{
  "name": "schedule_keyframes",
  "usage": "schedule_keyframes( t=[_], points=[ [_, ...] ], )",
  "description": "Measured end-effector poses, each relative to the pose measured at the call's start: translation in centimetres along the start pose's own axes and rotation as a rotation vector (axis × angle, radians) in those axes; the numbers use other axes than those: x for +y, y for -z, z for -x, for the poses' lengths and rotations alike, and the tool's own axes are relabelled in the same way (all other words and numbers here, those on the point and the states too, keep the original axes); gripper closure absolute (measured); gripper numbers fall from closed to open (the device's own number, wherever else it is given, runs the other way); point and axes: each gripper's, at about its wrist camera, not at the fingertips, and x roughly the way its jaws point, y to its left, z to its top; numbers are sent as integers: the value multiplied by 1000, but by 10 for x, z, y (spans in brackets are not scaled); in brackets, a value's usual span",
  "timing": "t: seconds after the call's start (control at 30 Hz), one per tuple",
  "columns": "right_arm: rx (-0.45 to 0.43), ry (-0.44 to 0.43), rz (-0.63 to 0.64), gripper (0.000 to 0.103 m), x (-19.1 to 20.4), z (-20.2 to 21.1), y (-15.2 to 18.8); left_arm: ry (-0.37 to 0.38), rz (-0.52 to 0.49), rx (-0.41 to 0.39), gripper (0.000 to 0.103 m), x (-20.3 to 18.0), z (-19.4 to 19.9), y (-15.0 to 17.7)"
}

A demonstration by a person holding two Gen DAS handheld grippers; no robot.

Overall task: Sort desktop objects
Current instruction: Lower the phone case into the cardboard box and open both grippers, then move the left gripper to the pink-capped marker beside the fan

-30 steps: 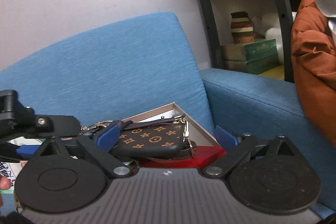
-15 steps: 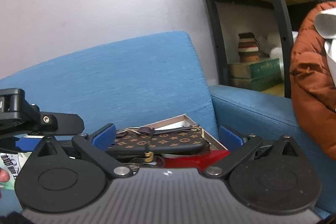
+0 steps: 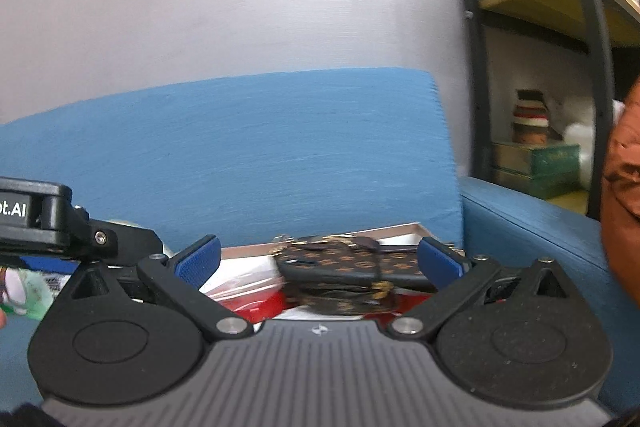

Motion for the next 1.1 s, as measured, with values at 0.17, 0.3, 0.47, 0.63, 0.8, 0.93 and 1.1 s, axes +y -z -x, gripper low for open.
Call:
schedule_keyframes(
  t=[0.17, 0.3, 0.47, 0.63, 0.8, 0.93, 1.1],
  points=[
    [1, -48, 83, 1, 31, 5, 0, -70, -5, 4, 3, 18, 19, 4],
    [2, -92, 149, 1, 55, 10, 2, -108, 6, 8, 3, 34, 32, 9],
    [-3, -141, 238, 1, 87, 18, 7, -145, 47, 6, 3, 61, 51, 22],
    [-12, -233, 346, 2, 125, 30, 19, -205, 131, 17, 3, 112, 69, 45],
    [-1, -355, 462, 2, 170, 39, 42, -269, 197, 33, 3, 159, 76, 69],
    [80, -426, 541, 3, 205, 34, 70, -285, 208, 36, 4, 185, 69, 78],
    [151, -365, 574, 3, 238, 9, 95, -244, 197, 38, 6, 211, 41, 72]
  ],
)
